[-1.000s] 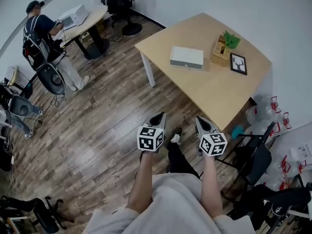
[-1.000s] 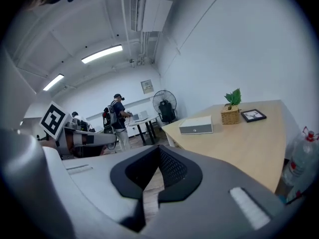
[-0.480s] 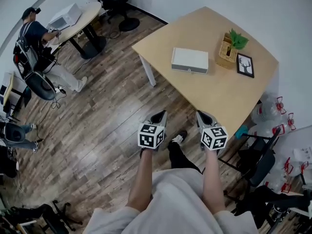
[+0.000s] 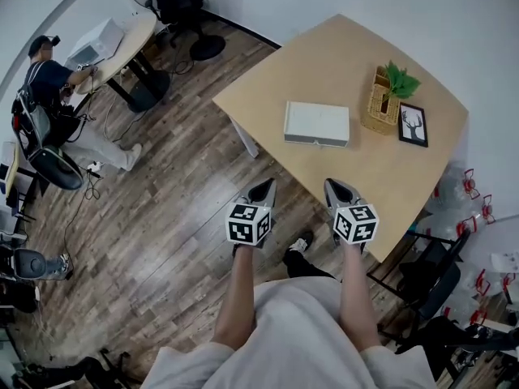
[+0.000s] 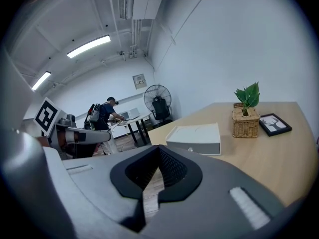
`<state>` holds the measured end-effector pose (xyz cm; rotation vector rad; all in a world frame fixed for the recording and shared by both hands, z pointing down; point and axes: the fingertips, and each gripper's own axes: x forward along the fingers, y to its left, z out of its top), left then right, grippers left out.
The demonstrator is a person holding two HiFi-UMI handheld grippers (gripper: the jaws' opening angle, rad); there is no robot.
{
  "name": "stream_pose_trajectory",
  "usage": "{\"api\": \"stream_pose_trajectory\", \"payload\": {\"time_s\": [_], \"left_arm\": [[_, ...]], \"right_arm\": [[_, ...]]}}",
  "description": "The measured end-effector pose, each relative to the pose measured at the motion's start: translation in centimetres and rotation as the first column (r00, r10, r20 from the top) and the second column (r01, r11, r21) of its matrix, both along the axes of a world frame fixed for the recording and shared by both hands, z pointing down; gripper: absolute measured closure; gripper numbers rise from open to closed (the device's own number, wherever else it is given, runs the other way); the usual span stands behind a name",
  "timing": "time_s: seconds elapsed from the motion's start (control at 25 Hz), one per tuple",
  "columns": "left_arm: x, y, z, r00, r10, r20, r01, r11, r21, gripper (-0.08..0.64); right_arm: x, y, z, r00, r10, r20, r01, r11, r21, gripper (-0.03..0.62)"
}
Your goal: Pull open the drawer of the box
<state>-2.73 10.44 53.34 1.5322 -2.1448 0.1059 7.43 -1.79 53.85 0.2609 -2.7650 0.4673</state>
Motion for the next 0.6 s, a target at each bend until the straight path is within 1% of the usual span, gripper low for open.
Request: {"api": "stream_pose_trajectory", "payload": {"time_s": [0.24,0.36,0.48,0.6], "left_arm": [[-4.5,-6.0,0.2,0.999,0.051,0.015,-0.051,0.999,-0.008,0.508],[-6.9,-8.6,0.0,0.997,0.075,0.028,-0.075,0.997,-0.009,0.508],[-9.1,-10.2,0.3,0.997,0.078,0.024,-0.077,0.997,-0.009,0.508],[-10.4,-11.0,1.3,0.997,0.076,0.002,-0.076,0.997,-0.020,0.508]], "right_arm": [[-4.1,-3.7,1.2,0.999,0.030,-0.013,-0.030,0.999,-0.014,0.590],[-6.2,-5.0,1.7,0.999,0.031,-0.019,-0.031,0.999,-0.008,0.591],[-7.8,-5.9,2.1,0.999,0.027,-0.027,-0.027,1.000,-0.001,0.590],[-8.3,-6.5,3.0,0.998,0.032,-0.046,-0.032,0.999,-0.008,0.591]]}}
